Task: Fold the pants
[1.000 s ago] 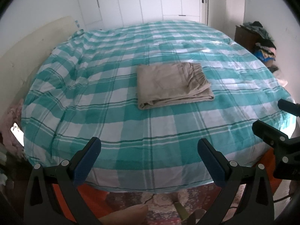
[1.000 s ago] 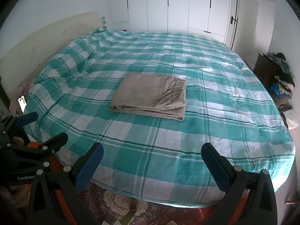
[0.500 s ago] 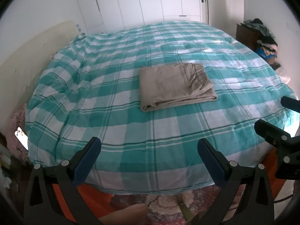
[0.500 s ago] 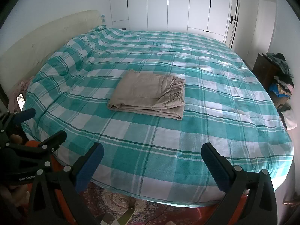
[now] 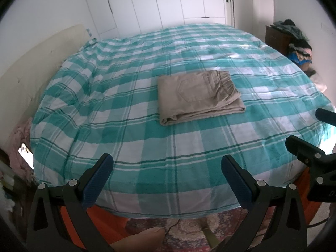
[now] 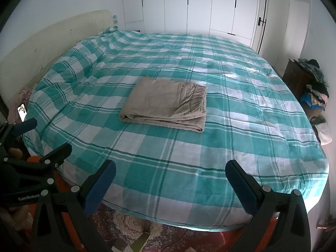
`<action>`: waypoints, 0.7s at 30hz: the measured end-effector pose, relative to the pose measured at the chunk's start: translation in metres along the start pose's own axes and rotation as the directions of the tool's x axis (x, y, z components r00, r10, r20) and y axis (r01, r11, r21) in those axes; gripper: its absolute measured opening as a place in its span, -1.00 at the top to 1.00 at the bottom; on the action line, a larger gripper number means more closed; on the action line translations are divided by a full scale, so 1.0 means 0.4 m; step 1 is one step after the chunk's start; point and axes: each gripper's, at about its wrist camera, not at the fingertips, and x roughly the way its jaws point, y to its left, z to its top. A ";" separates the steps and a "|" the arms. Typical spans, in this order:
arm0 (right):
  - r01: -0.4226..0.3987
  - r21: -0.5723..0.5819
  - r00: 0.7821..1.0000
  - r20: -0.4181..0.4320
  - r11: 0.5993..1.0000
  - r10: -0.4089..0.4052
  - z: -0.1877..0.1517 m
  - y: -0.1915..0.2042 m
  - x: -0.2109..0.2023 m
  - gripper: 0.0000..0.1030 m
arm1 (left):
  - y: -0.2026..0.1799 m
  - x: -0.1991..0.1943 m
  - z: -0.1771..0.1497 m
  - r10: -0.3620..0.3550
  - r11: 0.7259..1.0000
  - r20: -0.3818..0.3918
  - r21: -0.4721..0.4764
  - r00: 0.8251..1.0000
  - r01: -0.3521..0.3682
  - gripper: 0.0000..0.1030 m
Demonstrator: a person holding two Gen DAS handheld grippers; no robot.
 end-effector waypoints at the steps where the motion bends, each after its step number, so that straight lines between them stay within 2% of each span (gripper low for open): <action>1: 0.000 -0.001 1.000 -0.001 1.000 0.000 0.000 0.001 0.000 -0.99 | 0.000 0.000 0.000 0.000 1.000 0.000 0.001 1.000 0.000 -0.99; 21: 0.002 -0.003 1.000 0.012 1.000 -0.001 0.017 0.000 -0.006 -0.99 | 0.010 0.009 -0.007 -0.050 0.999 -0.021 -0.021 0.999 0.049 -0.98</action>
